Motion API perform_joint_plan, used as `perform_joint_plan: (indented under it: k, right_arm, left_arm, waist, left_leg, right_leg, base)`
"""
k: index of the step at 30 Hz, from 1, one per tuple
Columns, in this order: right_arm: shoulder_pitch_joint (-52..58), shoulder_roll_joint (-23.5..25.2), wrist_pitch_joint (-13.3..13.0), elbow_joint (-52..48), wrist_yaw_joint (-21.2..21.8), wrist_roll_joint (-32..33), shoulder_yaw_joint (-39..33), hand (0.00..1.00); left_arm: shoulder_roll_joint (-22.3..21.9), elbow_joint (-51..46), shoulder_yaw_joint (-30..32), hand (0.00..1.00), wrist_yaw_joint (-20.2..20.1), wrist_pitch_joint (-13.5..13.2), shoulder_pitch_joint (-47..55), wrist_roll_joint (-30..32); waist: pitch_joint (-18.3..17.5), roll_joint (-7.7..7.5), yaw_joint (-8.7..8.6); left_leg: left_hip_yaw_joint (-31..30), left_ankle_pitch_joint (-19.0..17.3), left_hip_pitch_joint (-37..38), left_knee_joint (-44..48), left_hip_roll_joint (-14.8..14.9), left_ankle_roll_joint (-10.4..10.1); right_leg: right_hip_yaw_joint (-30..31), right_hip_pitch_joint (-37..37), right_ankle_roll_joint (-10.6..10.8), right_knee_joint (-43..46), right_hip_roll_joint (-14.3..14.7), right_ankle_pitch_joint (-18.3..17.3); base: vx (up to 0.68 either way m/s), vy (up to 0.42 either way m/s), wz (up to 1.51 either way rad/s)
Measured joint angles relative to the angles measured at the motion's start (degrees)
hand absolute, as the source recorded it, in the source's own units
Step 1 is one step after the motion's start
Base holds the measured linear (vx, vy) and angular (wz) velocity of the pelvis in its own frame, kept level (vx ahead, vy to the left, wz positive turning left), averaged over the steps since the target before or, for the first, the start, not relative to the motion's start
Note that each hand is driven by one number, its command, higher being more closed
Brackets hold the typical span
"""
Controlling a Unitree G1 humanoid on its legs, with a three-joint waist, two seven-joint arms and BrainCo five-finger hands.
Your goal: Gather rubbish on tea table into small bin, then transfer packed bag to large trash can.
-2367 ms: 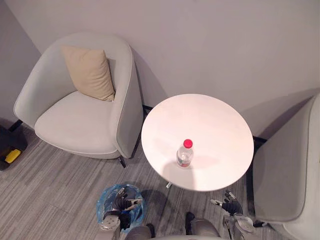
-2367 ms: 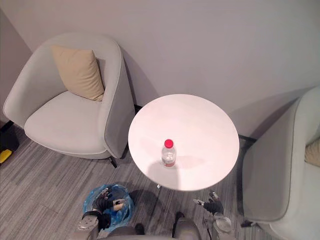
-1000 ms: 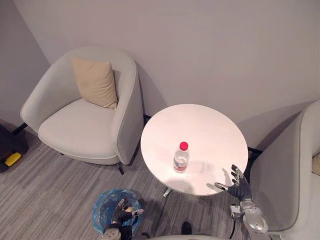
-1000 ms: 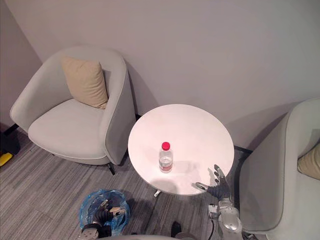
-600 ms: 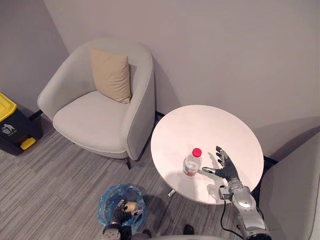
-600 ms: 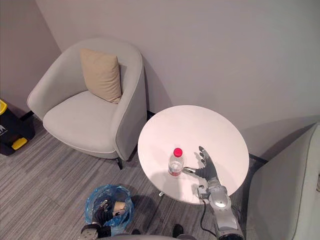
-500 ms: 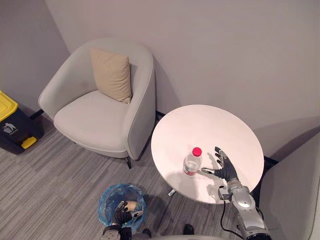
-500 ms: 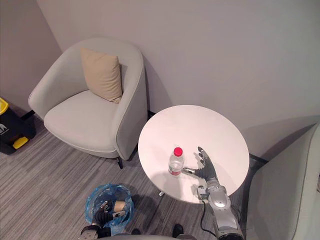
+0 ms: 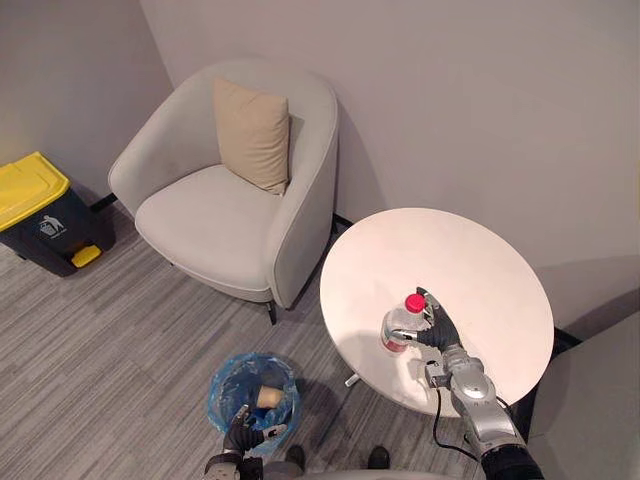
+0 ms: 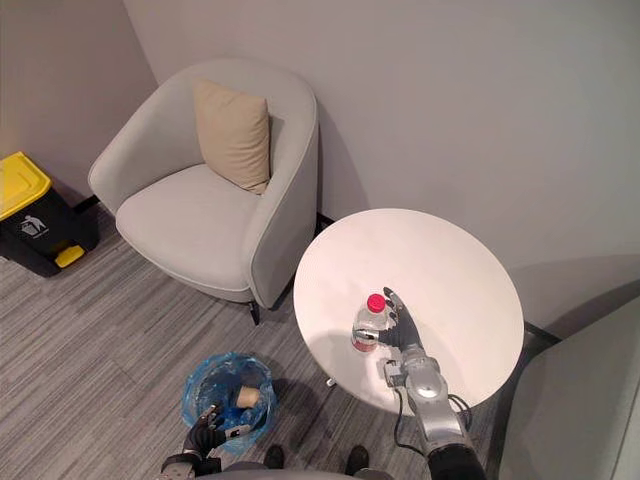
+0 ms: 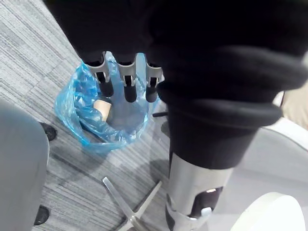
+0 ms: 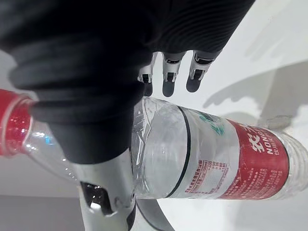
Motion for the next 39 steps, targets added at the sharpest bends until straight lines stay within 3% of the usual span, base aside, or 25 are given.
perform_joint_plan:
  k: [3,4,9,21,28,34,39]
  right_arm:
    - [-1.5,-0.4,0.0,0.0,-0.4,0.0,1.1,0.00]
    - [-1.9,-0.6,0.0,0.0,-0.4,0.0,1.9,1.00]
    - [-4.5,-0.5,-0.3,2.1,-1.2,0.5,2.1,1.00]
    - [-8.4,-0.5,0.1,3.9,-2.5,2.1,3.7,1.00]
    - [-1.9,0.5,-0.4,-10.7,-2.4,2.0,3.7,1.00]
    - [2.3,0.7,-2.0,-16.8,-2.0,-0.1,3.7,1.00]
    - [6.4,0.6,-2.2,-22.6,-0.1,-2.4,4.4,1.00]
  left_arm:
    - [0.0,-0.5,0.0,0.00,0.0,-0.4,0.0,0.0]
    - [-0.1,-0.6,-0.1,0.00,0.0,-0.4,-0.1,0.0]
    - [0.0,-0.7,-0.3,0.00,0.1,-0.4,-1.3,-0.1]
    - [-0.1,-2.6,-0.5,0.00,1.1,-0.5,-2.3,-0.2]
    - [-0.3,-2.9,-0.3,0.00,1.2,-0.5,-2.2,-0.2]
    - [-0.7,-2.6,-0.4,0.00,1.1,-0.5,-2.2,-0.1]
    - [-0.6,-0.4,-0.4,0.00,1.2,-0.9,-2.3,-0.1]
  waist:
    - [1.3,0.31,0.09]
    - [1.5,0.42,0.03]
    - [2.6,0.20,1.40]
    - [4.8,0.68,1.51]
    - [4.8,0.67,1.44]
    - [4.8,0.67,1.20]
    - [4.6,0.60,1.20]
  left_leg:
    - [-0.4,0.0,-0.7,0.4,-0.2,0.0]
    - [-0.8,0.0,-1.2,0.4,-0.3,0.0]
    - [-1.2,0.7,-2.0,0.7,-0.5,0.2]
    - [-2.4,0.6,-4.0,2.1,-1.3,0.2]
    - [-1.0,0.3,-3.6,2.1,-0.6,0.5]
    - [0.5,0.2,-2.3,1.7,-0.4,0.6]
    - [-0.1,-0.2,-1.9,2.4,-0.5,1.0]
  right_leg:
    - [-0.2,-0.6,0.3,0.7,-0.3,-0.4]
    - [-0.4,-1.2,0.3,1.3,-0.4,-0.6]
    - [-1.3,-2.1,0.3,2.1,-0.8,-0.8]
    - [-2.5,-3.7,0.6,4.2,-1.7,-1.8]
    - [-0.9,-4.0,0.7,5.1,-1.7,-2.0]
    - [0.6,-4.0,0.7,5.9,-1.6,-2.2]
    - [2.2,-5.6,0.9,11.7,-2.0,-5.4]
  base:
    - [-0.06,0.008,0.05]
    - [-0.05,0.009,0.10]
    - [-0.01,0.011,0.11]
    - [-0.01,0.004,0.07]
    - [-0.03,0.004,-0.10]
    - [-0.02,0.004,-0.14]
    - [-0.01,-0.002,0.00]
